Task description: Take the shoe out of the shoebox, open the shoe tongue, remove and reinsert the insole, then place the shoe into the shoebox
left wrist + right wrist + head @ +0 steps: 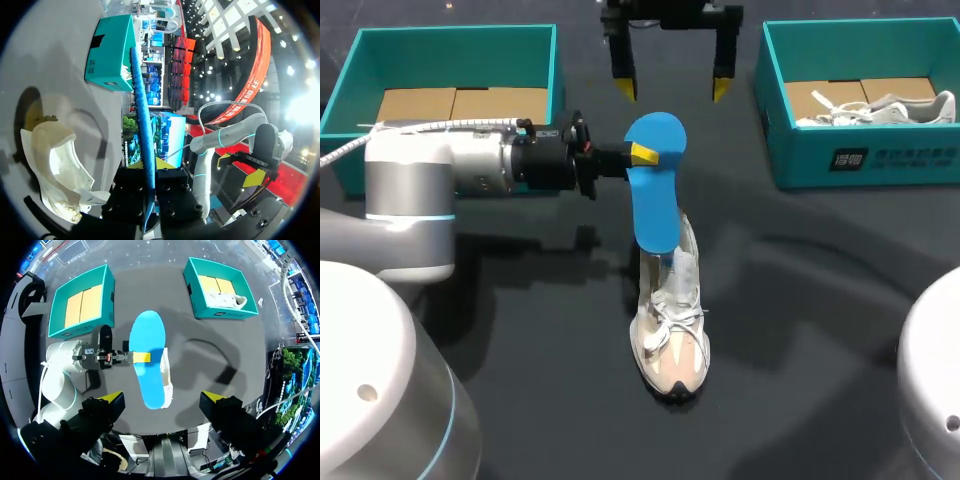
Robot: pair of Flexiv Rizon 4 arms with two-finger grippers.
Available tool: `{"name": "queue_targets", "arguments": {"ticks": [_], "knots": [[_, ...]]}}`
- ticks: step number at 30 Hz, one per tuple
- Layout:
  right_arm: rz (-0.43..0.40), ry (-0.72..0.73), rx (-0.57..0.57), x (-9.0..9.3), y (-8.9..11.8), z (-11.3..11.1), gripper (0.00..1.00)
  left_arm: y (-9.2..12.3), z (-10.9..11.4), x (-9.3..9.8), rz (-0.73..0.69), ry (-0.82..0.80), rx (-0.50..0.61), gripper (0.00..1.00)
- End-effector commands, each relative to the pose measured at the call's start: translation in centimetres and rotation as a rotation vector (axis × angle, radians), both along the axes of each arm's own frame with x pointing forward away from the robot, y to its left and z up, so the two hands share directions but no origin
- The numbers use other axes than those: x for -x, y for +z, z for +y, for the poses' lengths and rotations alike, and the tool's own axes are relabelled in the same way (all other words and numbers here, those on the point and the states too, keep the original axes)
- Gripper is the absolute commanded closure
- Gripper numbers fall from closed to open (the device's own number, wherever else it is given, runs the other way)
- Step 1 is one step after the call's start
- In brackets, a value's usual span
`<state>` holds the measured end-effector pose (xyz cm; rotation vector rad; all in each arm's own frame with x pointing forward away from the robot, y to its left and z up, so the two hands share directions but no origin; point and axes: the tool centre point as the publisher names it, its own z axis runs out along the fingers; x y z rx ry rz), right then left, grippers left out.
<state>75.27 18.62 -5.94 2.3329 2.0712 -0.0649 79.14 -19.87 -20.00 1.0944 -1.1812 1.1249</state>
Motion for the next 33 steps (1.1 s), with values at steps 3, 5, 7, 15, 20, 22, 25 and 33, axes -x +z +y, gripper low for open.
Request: {"name": "queue_targets", "arguments": {"ticks": [3,5,7,15,20,22,25,33], "knots": [[-0.022,-0.025,-0.263,0.9,-1.2,-2.5,0.00,0.0,0.0,0.1,0.000,0.001,0.001,1.00],[-0.021,-0.032,-0.314,1.1,-1.5,-2.9,0.00,0.0,0.0,0.1,0.000,0.001,0.001,1.00],[-0.023,-0.039,-0.357,1.4,-1.7,-3.2,0.00,0.0,0.0,0.1,0.000,0.001,0.001,1.00],[-0.042,-0.050,-0.541,2.2,-2.8,-4.2,0.00,0.0,0.0,0.1,0.000,0.001,0.001,1.00],[-0.049,-0.049,-0.668,2.5,-3.7,-4.9,0.00,0.0,0.0,0.1,0.000,0.001,0.001,1.00],[-0.057,-0.039,-0.714,2.5,-3.9,-5.1,0.00,0.0,0.0,0.1,0.000,0.001,0.001,1.00],[-0.066,-0.032,-0.768,2.6,-4.2,-5.4,0.00,0.0,0.0,0.1,0.000,0.001,0.001,1.00],[-0.083,0.002,-0.963,3.1,-6.0,-6.1,0.00,0.0,0.0,0.1,0.000,0.001,0.001,1.00]]}}
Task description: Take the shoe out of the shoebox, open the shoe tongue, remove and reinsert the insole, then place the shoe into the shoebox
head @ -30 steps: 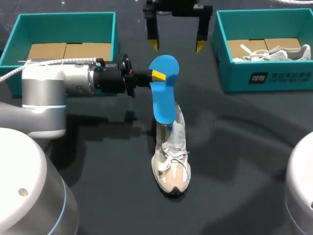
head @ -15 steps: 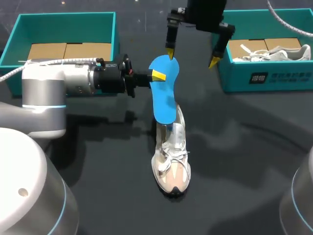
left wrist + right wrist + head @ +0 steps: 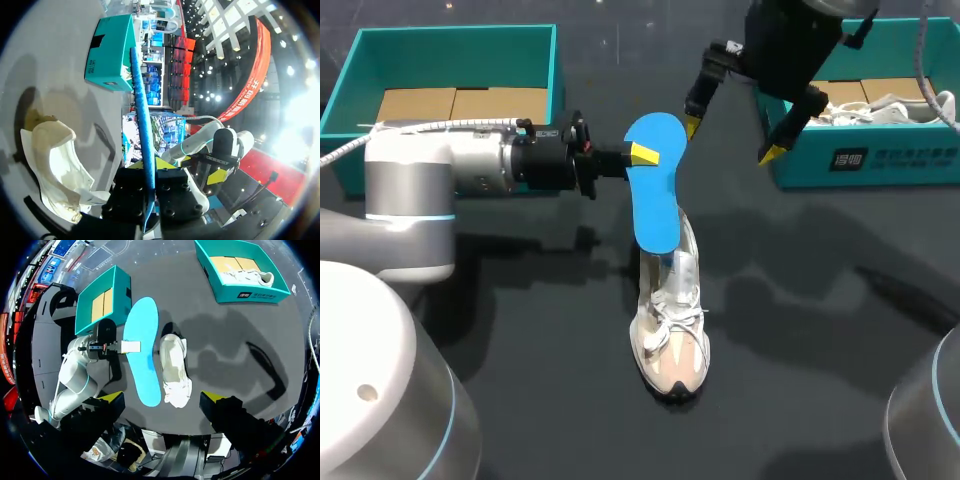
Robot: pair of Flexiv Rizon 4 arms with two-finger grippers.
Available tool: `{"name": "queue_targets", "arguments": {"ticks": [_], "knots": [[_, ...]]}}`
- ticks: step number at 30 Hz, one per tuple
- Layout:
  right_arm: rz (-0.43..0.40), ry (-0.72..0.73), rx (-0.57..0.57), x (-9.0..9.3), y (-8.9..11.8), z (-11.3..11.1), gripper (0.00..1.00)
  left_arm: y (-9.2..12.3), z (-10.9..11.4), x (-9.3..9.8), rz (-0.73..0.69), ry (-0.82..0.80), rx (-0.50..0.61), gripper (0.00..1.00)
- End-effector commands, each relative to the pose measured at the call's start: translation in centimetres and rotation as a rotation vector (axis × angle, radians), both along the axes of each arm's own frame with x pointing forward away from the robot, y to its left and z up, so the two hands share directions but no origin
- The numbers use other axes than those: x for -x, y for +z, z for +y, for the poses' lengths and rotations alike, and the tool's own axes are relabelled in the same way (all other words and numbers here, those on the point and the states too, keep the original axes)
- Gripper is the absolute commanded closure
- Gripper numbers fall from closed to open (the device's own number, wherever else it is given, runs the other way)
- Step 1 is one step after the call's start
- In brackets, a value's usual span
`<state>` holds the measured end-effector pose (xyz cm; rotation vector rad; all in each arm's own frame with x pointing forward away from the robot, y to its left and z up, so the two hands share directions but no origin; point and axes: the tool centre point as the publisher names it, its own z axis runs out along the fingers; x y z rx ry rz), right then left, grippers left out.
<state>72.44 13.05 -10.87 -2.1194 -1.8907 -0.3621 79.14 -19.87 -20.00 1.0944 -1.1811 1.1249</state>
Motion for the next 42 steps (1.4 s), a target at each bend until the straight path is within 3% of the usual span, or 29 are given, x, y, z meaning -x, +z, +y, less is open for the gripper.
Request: {"name": "queue_targets", "arguments": {"ticks": [1,17,42], "knots": [[-0.065,-0.002,-0.560,0.2,-1.2,-0.6,0.00,0.0,0.0,0.1,0.000,0.001,0.001,1.00],[-0.101,-0.032,-0.834,0.5,-3.9,-0.9,0.00,0.0,0.0,0.1,0.000,0.001,0.001,1.00],[-0.077,-0.082,-0.953,0.0,-4.8,-0.5,0.00,0.3,0.2,-0.3,-0.053,0.031,0.016,1.00]]}}
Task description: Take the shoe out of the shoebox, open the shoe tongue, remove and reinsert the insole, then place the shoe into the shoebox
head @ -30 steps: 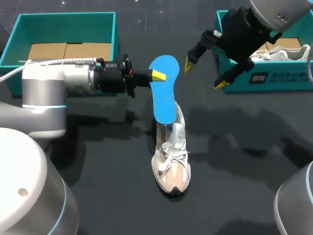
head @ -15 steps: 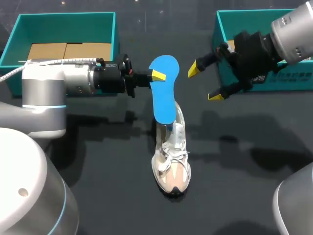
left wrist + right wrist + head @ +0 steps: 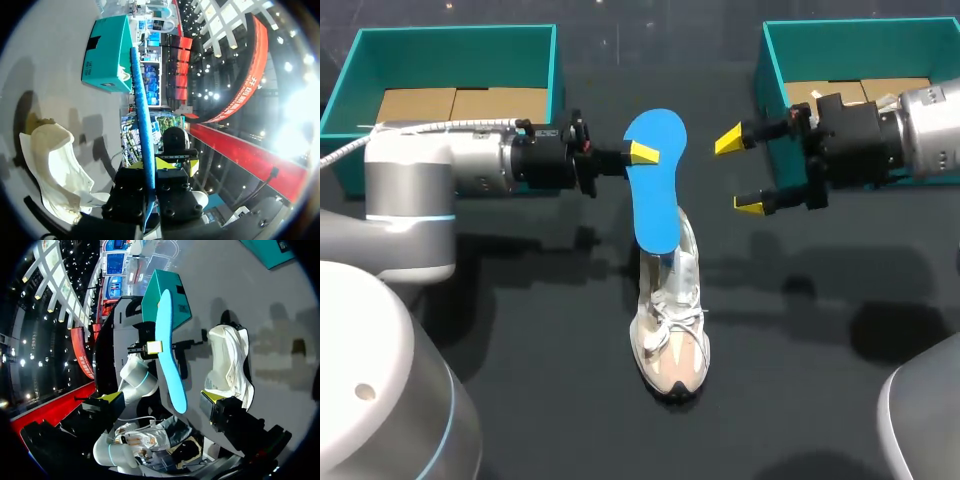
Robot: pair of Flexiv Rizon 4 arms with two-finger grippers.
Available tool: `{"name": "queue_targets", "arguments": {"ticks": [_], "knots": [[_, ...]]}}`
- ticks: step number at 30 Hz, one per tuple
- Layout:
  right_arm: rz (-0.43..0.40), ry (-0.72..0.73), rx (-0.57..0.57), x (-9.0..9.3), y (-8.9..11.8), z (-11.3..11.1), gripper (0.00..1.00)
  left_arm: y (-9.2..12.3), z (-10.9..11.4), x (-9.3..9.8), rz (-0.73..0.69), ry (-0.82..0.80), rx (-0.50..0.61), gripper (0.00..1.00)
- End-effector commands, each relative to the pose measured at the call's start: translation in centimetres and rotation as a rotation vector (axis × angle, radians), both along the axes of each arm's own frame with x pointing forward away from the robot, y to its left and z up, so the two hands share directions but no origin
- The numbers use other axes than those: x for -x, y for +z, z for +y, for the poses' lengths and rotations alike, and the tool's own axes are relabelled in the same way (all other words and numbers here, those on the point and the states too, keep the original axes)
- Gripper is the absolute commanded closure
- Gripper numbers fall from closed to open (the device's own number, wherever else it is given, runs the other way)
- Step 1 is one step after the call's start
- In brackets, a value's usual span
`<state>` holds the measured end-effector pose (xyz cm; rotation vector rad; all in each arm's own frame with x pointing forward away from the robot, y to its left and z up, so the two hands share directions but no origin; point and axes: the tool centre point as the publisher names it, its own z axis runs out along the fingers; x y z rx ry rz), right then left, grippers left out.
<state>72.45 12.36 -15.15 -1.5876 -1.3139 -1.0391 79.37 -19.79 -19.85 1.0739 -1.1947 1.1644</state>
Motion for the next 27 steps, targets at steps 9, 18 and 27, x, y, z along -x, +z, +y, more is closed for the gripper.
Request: {"name": "queue_targets", "arguments": {"ticks": [9,18,27], "knots": [[-0.006,-0.012,-0.119,-0.1,-0.7,0.1,0.00,2.0,0.9,-0.6,-0.328,0.098,0.011,1.00],[0.005,-0.014,-0.140,-0.3,-0.9,-0.1,0.00,4.6,1.1,-1.4,-0.791,0.126,0.025,1.00],[0.014,-0.018,-0.142,-0.3,-1.0,-0.1,0.00,5.8,0.2,-2.6,-1.115,0.137,-0.079,1.00]]}}
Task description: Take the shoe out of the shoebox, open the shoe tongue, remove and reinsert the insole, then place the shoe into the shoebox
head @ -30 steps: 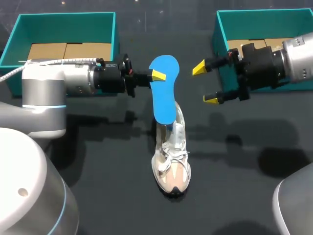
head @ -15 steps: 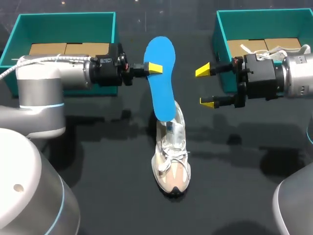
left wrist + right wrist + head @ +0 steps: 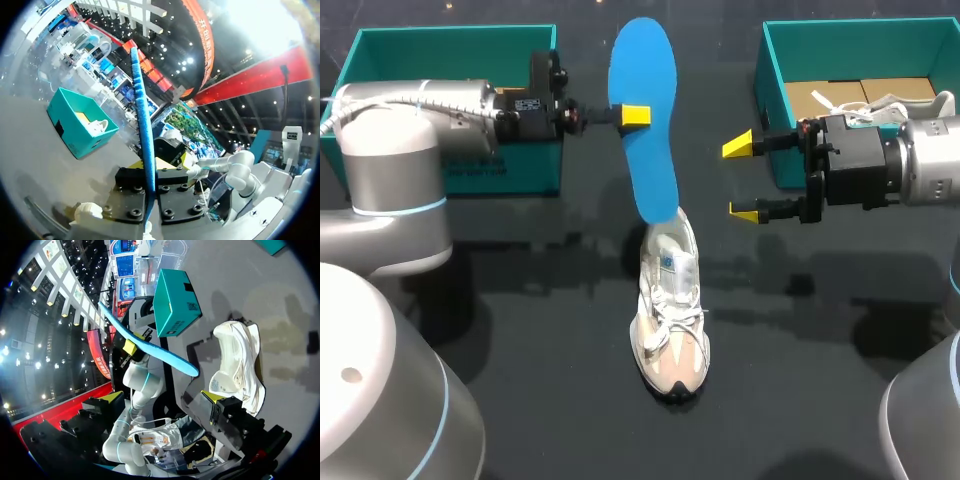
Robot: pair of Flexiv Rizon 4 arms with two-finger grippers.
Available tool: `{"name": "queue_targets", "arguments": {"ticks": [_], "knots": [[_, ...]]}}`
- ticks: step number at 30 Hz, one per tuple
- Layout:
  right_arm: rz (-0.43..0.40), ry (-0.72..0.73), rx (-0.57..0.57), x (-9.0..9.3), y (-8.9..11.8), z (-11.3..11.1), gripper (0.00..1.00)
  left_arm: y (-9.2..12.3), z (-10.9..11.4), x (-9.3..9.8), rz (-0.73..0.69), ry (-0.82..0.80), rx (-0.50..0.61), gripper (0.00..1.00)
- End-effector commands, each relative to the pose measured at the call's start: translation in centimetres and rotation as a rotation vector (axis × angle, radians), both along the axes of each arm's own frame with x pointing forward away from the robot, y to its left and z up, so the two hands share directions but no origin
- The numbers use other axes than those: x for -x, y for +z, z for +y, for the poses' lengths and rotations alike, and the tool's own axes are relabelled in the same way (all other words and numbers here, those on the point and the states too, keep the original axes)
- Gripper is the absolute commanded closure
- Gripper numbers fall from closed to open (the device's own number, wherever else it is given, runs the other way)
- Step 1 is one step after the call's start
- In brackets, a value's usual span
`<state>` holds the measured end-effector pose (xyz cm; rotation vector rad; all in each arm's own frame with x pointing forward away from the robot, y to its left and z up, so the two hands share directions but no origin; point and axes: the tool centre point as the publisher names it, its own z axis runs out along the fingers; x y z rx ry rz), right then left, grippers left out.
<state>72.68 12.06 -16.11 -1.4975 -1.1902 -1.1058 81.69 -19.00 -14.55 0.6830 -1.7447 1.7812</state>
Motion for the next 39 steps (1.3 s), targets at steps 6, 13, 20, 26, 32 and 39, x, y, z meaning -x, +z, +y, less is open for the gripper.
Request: {"name": "queue_targets", "arguments": {"ticks": [6,13,20,26,32,39], "knots": [[0.000,-0.001,0.003,0.0,0.0,0.2,0.00,0.7,-1.4,-0.5,-0.577,0.079,-0.152,1.00],[0.000,-0.001,0.003,0.0,0.0,0.2,0.00,1.3,-1.5,-0.8,-0.853,0.070,-0.141,1.00],[0.000,-0.001,0.003,0.0,0.0,0.2,0.00,1.3,-1.5,-1.2,-1.106,0.148,-0.075,1.00],[0.000,-0.001,0.003,0.0,0.0,0.2,0.00,1.3,-1.5,-1.2,-1.106,0.148,-0.075,1.00],[0.000,-0.001,0.003,0.0,0.0,0.2,0.00,1.5,-1.1,-0.9,-1.211,0.136,-0.035,1.00],[0.000,-0.001,0.003,0.0,0.0,0.2,0.00,1.8,-0.5,-0.7,-1.387,0.108,-0.059,1.00]]}}
